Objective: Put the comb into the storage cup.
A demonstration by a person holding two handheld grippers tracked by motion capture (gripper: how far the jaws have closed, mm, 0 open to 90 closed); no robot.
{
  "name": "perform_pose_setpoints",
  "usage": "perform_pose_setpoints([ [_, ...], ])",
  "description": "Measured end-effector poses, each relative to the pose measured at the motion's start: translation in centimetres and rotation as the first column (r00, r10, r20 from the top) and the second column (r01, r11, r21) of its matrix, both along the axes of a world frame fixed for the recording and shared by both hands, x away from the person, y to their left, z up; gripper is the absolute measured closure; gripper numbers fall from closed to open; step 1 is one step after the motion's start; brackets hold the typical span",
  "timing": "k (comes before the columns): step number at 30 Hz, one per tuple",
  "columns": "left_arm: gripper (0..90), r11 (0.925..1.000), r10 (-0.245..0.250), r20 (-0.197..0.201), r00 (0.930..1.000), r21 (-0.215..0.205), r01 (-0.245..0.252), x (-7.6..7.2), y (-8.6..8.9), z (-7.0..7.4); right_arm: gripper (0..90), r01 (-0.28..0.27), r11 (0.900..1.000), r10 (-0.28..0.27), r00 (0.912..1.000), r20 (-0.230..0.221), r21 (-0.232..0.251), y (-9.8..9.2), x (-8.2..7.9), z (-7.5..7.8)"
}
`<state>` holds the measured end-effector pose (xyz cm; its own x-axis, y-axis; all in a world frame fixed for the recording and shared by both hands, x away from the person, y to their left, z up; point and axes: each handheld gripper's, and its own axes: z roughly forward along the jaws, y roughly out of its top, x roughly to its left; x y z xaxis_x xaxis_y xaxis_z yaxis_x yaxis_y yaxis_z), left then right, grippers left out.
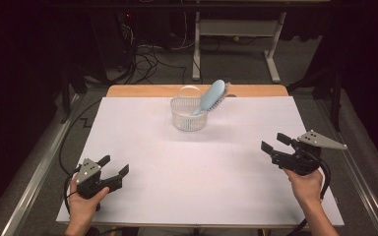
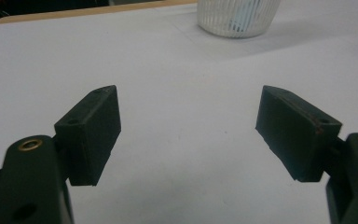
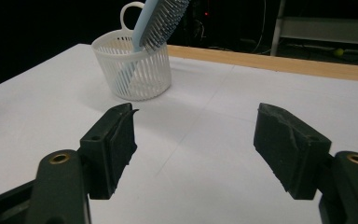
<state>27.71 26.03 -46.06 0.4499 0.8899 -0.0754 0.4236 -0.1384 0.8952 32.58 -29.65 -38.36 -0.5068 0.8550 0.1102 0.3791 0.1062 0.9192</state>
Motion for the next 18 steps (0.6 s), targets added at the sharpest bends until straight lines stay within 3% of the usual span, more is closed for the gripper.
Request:
perform_pose_setpoints([
  [18,23.1,1.0000,0.003,0.000,1.0000,-0.004,-0.003,0.0,0.0,0.0,26.1,0.017,1.000,-0.017,0.9997,0.016,0.014,-0.6,-1.4,-0.8],
])
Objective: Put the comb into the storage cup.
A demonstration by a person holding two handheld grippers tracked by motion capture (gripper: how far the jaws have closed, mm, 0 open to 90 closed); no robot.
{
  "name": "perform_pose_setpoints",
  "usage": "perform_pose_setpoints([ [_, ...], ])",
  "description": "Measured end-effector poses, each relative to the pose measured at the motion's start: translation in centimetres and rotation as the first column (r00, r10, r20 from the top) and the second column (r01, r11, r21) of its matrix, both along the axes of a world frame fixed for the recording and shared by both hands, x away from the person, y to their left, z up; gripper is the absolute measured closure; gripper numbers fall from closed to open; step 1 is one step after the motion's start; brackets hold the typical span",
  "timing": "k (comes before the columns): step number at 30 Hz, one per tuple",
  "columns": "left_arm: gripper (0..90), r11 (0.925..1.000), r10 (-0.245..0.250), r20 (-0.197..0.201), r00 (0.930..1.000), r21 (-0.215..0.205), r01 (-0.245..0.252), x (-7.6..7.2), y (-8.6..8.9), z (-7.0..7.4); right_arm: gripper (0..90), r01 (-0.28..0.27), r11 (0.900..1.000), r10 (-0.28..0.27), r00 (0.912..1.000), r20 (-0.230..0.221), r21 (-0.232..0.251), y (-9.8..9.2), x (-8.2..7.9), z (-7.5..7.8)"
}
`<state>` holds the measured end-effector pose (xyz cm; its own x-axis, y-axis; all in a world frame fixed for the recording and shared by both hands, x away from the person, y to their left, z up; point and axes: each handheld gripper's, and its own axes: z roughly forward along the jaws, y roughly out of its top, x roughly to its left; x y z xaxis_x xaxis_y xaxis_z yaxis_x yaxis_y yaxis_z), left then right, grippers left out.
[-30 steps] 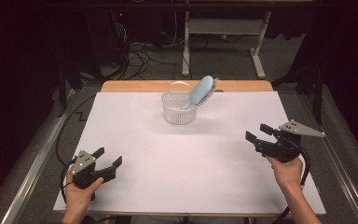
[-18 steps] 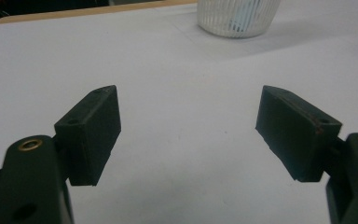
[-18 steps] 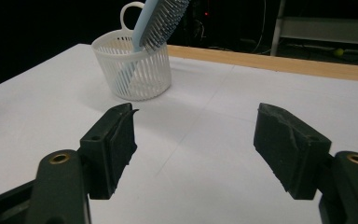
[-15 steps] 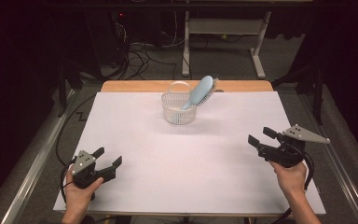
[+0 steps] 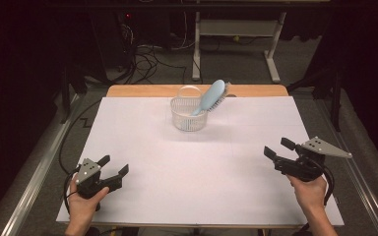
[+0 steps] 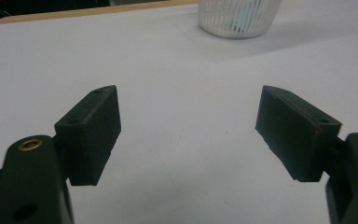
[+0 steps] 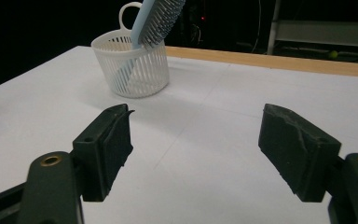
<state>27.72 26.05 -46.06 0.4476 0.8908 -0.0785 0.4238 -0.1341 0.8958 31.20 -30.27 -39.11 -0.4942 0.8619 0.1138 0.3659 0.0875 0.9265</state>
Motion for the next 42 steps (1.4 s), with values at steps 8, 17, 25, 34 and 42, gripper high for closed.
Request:
perform_pose_setpoints([
  [8,23.1,1.0000,0.000,0.001,1.0000,0.001,0.000,0.0,0.0,0.0,25.9,0.010,1.000,-0.010,0.9999,0.004,0.008,-0.4,-0.6,-0.3],
  [17,23.1,1.0000,-0.006,-0.003,1.0000,-0.008,0.006,0.0,0.0,0.0,25.8,0.015,1.000,-0.015,0.9998,0.014,0.003,-0.5,-1.5,-0.9],
  [25,23.1,1.0000,-0.005,-0.001,1.0000,-0.006,0.005,-0.1,0.0,0.1,25.9,0.014,1.000,-0.013,0.9997,0.021,-0.012,-0.3,-1.9,-0.9],
  [34,23.1,1.0000,-0.005,0.000,1.0000,-0.004,0.005,-0.1,0.0,0.1,25.8,0.023,1.000,-0.023,0.9995,0.020,-0.021,-0.6,-2.3,-1.2],
  [42,23.1,1.0000,-0.005,0.000,1.0000,-0.002,0.005,-0.1,0.0,0.1,25.6,0.035,0.999,-0.035,0.9994,0.007,-0.021,-1.1,-2.7,-1.7],
])
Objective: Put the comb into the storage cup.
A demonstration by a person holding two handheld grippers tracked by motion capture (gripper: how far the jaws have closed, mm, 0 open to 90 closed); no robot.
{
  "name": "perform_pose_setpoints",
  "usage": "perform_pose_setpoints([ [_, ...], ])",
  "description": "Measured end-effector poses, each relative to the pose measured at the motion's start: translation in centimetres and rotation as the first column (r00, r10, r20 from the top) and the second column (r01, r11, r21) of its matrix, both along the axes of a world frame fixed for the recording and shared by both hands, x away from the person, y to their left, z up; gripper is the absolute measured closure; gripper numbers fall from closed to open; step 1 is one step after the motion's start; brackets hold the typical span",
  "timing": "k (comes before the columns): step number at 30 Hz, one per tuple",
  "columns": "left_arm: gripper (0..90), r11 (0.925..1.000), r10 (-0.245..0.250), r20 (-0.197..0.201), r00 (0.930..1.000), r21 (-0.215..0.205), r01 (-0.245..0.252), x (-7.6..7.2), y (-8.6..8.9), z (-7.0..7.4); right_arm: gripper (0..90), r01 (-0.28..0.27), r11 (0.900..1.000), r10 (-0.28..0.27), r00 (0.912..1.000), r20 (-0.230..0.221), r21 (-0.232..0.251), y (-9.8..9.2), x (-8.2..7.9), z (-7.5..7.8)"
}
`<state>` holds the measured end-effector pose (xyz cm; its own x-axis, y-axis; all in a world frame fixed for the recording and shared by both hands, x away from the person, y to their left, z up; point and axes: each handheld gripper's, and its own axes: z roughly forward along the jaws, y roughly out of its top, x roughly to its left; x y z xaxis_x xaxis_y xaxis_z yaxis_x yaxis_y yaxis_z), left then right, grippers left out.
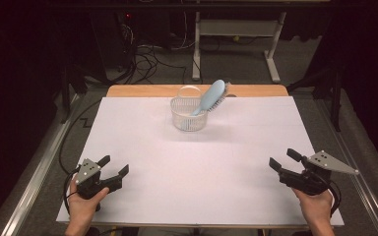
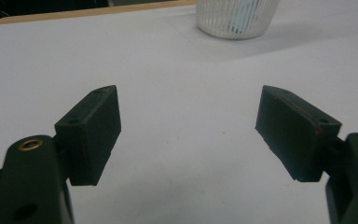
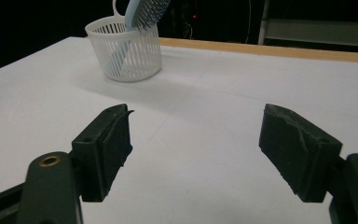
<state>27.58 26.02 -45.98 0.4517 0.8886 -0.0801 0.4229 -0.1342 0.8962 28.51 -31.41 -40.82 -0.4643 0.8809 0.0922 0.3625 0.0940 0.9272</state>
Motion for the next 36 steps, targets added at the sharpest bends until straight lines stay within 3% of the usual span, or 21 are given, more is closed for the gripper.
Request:
perform_pose_setpoints([
  [23,23.3,1.0000,0.000,-0.004,1.0000,-0.002,0.000,0.0,0.0,0.0,25.0,0.085,0.996,-0.085,0.9962,-0.019,-0.001,-2.0,-1.0,-2.0],
  [36,23.2,1.0000,0.003,-0.002,1.0000,-0.003,-0.003,0.0,0.1,0.0,24.7,0.103,0.995,-0.103,0.9942,-0.031,-0.007,-2.3,-1.1,-2.9],
])
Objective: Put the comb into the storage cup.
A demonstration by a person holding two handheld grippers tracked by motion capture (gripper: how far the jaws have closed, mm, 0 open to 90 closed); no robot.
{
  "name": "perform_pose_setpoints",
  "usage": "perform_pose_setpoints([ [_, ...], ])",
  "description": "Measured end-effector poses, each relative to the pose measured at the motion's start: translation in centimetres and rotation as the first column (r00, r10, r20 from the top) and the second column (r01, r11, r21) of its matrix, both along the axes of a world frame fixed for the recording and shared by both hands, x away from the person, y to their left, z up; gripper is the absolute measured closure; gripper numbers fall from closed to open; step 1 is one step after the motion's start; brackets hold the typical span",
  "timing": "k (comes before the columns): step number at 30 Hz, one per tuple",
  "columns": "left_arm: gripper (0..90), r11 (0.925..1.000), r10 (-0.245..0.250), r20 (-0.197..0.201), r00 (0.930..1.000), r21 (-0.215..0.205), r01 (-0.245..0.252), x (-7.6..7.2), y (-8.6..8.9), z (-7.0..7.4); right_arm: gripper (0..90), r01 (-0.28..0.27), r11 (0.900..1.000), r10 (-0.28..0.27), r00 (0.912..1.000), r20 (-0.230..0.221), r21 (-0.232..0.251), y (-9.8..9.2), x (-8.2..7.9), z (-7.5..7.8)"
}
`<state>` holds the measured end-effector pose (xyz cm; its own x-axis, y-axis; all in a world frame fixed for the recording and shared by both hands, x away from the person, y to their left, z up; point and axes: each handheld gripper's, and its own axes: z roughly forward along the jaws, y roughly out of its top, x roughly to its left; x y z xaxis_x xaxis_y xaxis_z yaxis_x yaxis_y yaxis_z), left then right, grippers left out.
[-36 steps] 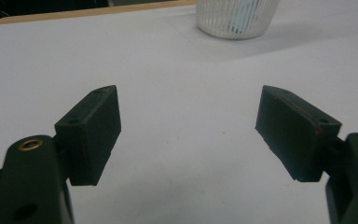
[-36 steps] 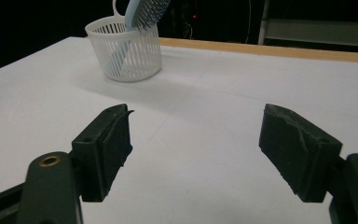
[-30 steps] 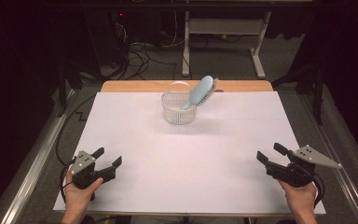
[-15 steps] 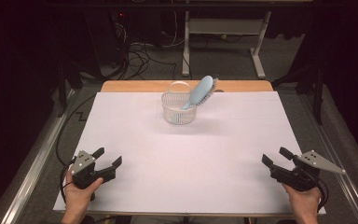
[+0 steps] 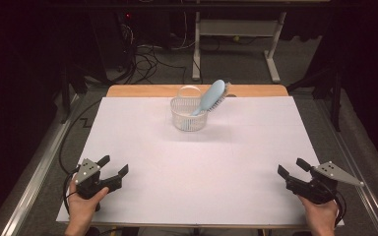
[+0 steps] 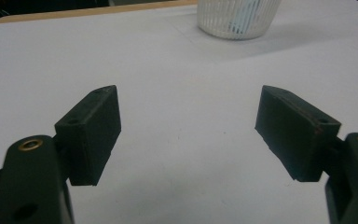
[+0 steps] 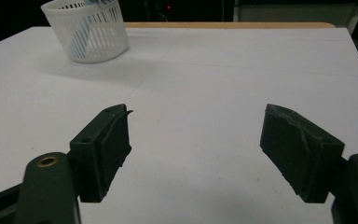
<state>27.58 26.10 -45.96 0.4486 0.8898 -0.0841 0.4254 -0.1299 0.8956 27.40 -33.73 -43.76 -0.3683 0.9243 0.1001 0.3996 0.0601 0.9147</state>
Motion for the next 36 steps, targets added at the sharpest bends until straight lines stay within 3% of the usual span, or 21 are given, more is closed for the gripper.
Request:
perform_pose_setpoints([
  [8,23.2,1.0000,0.002,0.001,1.0000,-0.001,-0.002,-0.1,0.1,0.0,24.4,0.001,1.000,-0.001,0.9997,-0.024,0.002,-0.2,0.1,-0.7],
  [36,23.3,1.0000,0.007,-0.001,1.0000,-0.005,-0.007,-0.1,0.1,-0.1,24.2,0.003,1.000,-0.003,0.9991,-0.043,0.000,-0.4,0.0,-1.5],
])
